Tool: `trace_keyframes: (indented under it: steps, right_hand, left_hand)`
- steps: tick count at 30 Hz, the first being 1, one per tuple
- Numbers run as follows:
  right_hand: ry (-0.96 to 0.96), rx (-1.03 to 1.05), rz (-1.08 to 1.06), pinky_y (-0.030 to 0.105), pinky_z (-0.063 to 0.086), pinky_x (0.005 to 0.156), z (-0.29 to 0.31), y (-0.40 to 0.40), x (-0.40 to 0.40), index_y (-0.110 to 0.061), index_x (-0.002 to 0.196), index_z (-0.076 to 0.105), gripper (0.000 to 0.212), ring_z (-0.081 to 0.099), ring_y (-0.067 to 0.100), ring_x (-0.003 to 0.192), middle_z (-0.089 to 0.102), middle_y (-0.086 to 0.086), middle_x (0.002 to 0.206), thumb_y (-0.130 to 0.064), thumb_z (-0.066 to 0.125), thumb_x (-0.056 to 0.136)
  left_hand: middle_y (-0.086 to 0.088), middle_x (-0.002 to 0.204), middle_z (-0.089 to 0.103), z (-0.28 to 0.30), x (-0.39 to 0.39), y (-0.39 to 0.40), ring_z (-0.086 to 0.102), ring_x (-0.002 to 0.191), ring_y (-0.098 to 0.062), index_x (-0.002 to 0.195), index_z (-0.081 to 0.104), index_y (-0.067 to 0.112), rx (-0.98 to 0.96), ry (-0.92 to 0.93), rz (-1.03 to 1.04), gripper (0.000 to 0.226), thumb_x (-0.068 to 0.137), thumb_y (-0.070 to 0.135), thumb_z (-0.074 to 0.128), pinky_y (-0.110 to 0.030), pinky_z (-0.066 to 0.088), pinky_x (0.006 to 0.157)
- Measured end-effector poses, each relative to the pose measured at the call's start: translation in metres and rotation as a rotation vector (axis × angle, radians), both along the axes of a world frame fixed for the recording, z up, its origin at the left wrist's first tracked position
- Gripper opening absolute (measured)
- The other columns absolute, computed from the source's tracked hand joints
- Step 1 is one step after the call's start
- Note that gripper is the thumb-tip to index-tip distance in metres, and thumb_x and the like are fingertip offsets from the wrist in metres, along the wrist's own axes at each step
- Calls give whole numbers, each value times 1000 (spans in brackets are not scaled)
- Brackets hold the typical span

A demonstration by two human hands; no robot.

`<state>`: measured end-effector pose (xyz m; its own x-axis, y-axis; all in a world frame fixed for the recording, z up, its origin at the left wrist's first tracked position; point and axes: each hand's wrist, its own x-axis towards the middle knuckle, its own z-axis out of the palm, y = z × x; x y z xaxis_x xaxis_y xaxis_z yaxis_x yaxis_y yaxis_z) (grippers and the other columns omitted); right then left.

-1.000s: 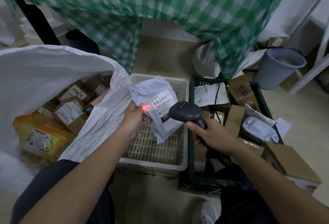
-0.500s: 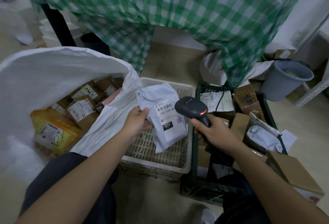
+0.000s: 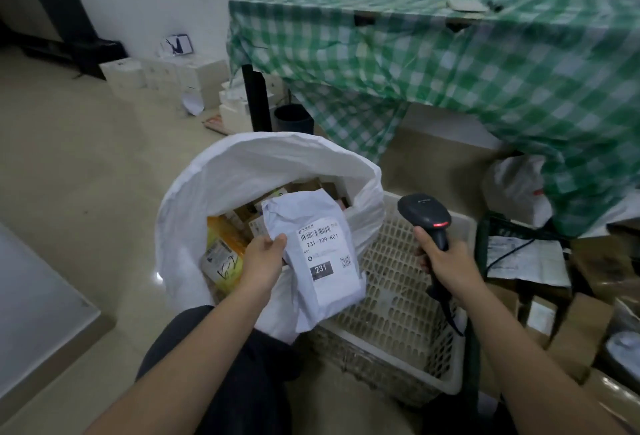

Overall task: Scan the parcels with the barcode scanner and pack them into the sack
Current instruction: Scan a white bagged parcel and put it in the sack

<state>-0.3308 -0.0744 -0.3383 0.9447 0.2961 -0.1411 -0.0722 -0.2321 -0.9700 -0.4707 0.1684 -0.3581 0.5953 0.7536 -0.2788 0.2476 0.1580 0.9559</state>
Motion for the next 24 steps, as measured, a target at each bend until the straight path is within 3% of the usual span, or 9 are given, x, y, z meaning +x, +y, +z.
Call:
trace_keyframes:
  steps: [2, 5, 7, 9, 12, 14, 18, 24]
  right_hand:
    - [14, -12, -15, 28, 45, 55, -5, 8, 3, -1, 87, 63, 33, 53, 17, 56, 59, 7, 66, -34, 64, 90]
    - [10, -60, -46, 31, 48, 62, -16, 10, 11, -3, 93, 65, 35, 58, 19, 63, 66, 12, 75, -38, 64, 90]
    - [9, -55, -76, 37, 50, 69, -17, 8, 15, -5, 95, 64, 35, 60, 22, 67, 67, 15, 80, -39, 64, 89]
    - [1, -62, -113, 38, 50, 73, -15, 4, 20, -7, 95, 63, 35, 62, 23, 71, 67, 13, 81, -42, 62, 89]
    - [7, -81, -146, 31, 46, 64, -12, -1, 25, -11, 98, 60, 33, 61, 20, 71, 65, 7, 80, -43, 59, 90]
    - [16, -79, -164, 33, 48, 66, -14, -5, 25, -8, 98, 62, 41, 62, 24, 69, 65, 9, 78, -47, 61, 86]
    - [40, -119, -160, 40, 49, 74, -18, -18, 19, -5, 92, 64, 40, 63, 31, 75, 66, 15, 81, -45, 62, 88]
    - [5, -130, -99, 39, 50, 71, -19, -32, 4, -6, 90, 65, 34, 61, 25, 68, 67, 11, 75, -40, 62, 89]
  left_hand:
    - [-16, 86, 63, -3, 5, 25, 59, 76, -29, 83, 53, 8, -83, 35, 80, 22, 98, 24, 53, -38, 55, 74]
    - [-10, 77, 59, 2, 32, 54, 56, 62, -21, 94, 54, 4, -282, 13, 194, 18, 101, 18, 47, -25, 50, 45]
    - [-9, 82, 62, 7, 59, 72, 61, 66, -20, 104, 56, 3, -388, -75, 202, 23, 102, 24, 47, -29, 51, 46]
    - [-9, 96, 65, 9, 86, 78, 64, 79, -23, 108, 57, 5, -418, -113, 113, 37, 99, 40, 47, -35, 55, 60]
    - [-9, 140, 48, -2, 112, 72, 50, 122, -30, 140, 41, 11, -134, 150, -77, 58, 96, 48, 48, -41, 45, 98]
    - [-9, 156, 29, -6, 114, 63, 35, 138, -31, 152, 23, 13, 66, 236, -139, 70, 96, 43, 53, -40, 36, 108]
    - [-6, 158, 25, -13, 101, 52, 30, 141, -27, 153, 20, 16, 189, 171, -220, 74, 93, 25, 62, -37, 33, 109]
    - [-6, 157, 25, -40, 74, 38, 31, 140, -26, 151, 25, 14, 249, 197, -333, 74, 89, 9, 66, -24, 33, 94]
